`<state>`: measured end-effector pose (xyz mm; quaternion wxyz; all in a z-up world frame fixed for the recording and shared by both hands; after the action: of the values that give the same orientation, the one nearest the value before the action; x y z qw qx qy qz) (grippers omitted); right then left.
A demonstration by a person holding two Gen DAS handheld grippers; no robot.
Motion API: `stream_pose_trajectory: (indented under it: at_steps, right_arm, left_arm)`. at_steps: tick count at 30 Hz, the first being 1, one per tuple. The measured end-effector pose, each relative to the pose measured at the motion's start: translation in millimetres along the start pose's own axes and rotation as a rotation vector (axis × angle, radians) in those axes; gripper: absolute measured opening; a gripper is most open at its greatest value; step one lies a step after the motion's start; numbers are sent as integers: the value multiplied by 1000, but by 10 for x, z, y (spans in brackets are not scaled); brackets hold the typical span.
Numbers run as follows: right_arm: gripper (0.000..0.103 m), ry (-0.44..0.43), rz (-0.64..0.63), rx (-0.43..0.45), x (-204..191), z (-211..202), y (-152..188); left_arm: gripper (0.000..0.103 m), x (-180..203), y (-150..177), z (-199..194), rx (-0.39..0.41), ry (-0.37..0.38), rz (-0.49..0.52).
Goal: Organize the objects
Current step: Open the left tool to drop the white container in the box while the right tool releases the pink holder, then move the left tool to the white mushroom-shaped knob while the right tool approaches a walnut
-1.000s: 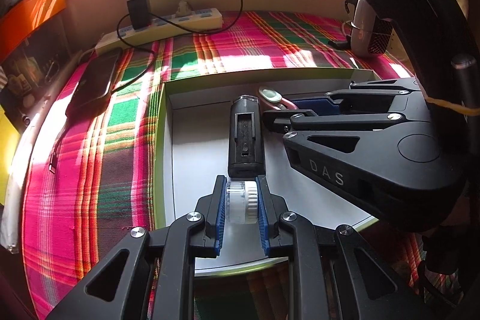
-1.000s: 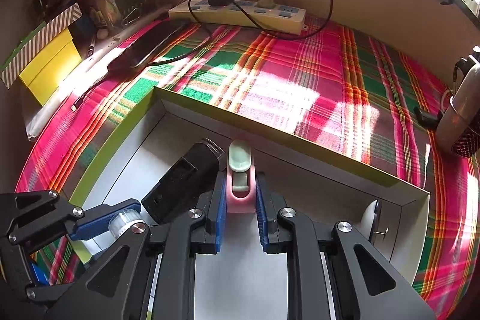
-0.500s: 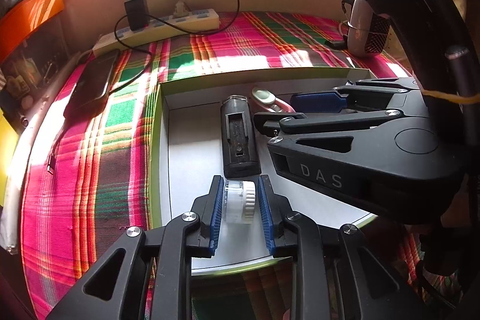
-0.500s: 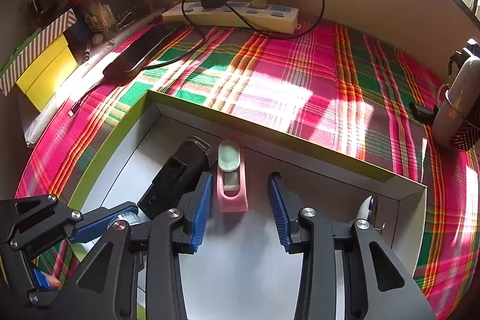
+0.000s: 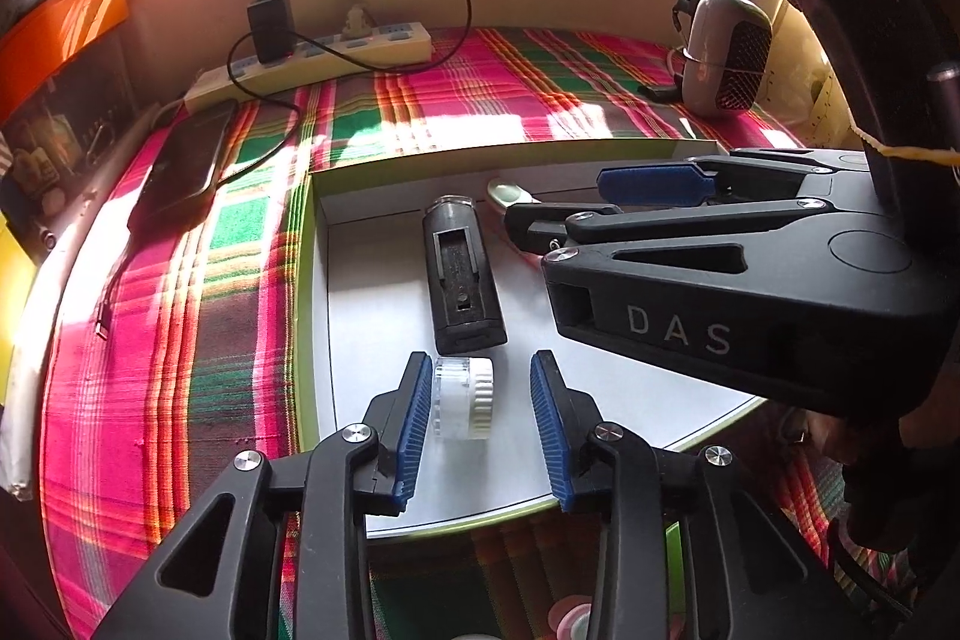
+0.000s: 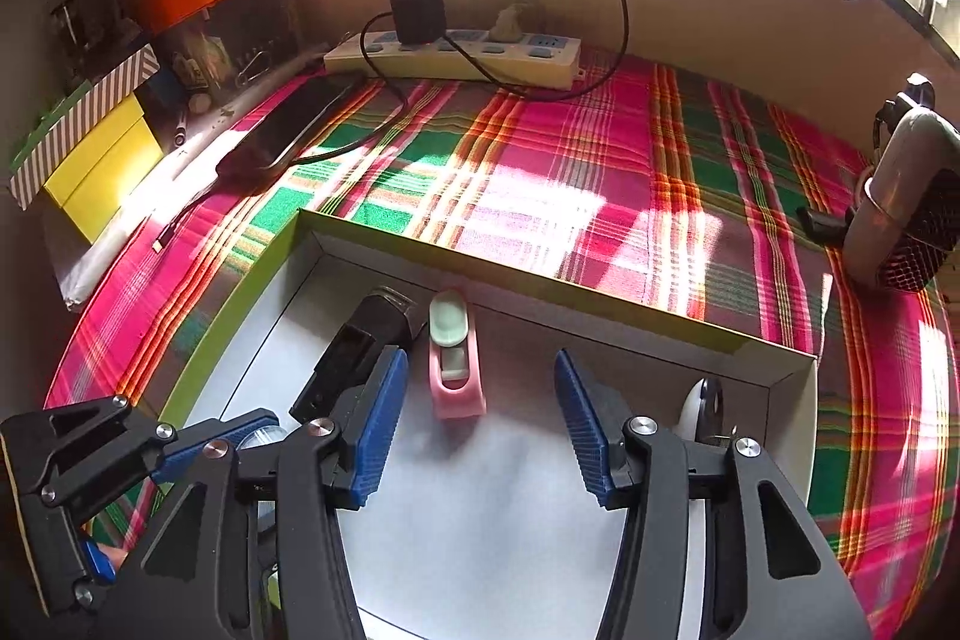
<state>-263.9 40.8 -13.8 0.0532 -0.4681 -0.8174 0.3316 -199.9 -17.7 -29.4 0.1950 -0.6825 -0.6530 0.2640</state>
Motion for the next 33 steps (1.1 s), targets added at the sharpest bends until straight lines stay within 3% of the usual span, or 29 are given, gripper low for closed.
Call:
stream_pose_trajectory:
  at_steps: [20, 33]
  right_arm:
    - [52, 27, 72, 106, 47, -531, 162]
    - [52, 40, 80, 123, -41, -656, 346]
  left_arm:
    - [33, -32, 75, -281, 51, 9, -31]
    - [33, -119, 174, -445, 74, 12, -52]
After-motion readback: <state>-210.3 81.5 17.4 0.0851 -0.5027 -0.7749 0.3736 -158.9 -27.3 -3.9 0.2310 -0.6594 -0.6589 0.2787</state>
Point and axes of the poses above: each gripper's, at about its wrist camera, not at the fingertips, and z roughly the way its jaws point, x to its right, y to its underside, the point moved 6 cm from there along z, roughly the way its jaws point, and after that the axes turned 12 degrees about -y, right-handed, at the moved point
